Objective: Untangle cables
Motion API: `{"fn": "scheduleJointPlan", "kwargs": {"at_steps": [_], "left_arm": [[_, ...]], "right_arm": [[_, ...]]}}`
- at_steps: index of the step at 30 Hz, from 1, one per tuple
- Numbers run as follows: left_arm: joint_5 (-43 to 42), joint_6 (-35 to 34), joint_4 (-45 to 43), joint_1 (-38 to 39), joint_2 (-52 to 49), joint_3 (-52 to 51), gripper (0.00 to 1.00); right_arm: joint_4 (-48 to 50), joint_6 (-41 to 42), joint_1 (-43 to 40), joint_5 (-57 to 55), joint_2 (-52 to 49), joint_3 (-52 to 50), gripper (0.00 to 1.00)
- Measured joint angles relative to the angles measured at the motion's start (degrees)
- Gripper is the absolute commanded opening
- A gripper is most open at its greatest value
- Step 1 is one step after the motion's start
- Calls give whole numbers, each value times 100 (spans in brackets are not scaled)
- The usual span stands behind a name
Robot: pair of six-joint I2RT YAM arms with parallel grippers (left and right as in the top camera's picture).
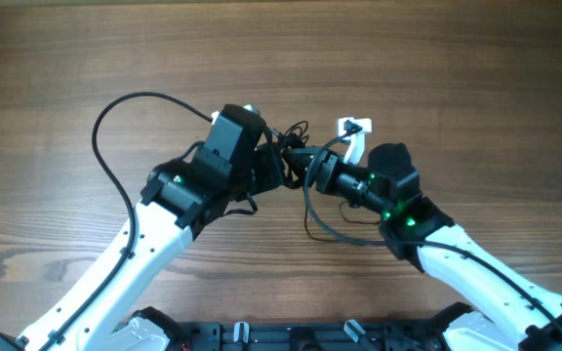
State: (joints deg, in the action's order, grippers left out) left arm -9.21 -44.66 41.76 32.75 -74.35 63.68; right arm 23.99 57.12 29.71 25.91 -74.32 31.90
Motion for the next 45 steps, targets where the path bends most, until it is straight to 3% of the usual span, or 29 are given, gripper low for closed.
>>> {"fn": "scheduleJointPlan", "kwargs": {"at_steps": [2, 6, 11, 17, 24, 34, 42, 45], "left_arm": [[-35, 26, -11, -256, 0, 0, 4], [-79, 24, -20, -828, 0, 2, 4], [-481, 129, -2, -1268, 0, 2, 4], [-1991, 1729, 103, -1268, 0, 2, 4], [-2509, 2879, 146, -1268, 0, 2, 4], [-2649, 2889, 17, -1268, 0, 2, 4], [-3427, 2776, 13, -1268, 0, 2, 4], [-3823, 2761, -9, -1268, 0, 2, 4]], "right_arm": [[-98, -144, -354, 260, 96, -2, 87], [-249, -337, -1119, 833, 358, -4, 98], [-546, -1403, -1744, 1268, 688, -4, 97], [-855, -2367, -1744, 1318, 514, -4, 94], [-857, -2710, -1744, 1423, 487, -4, 84], [-1213, -3327, -1744, 1565, 487, -4, 89], [-590, -3136, -1620, 1456, 487, -4, 94], [-553, -2789, -1488, 909, 479, -4, 95]]}}
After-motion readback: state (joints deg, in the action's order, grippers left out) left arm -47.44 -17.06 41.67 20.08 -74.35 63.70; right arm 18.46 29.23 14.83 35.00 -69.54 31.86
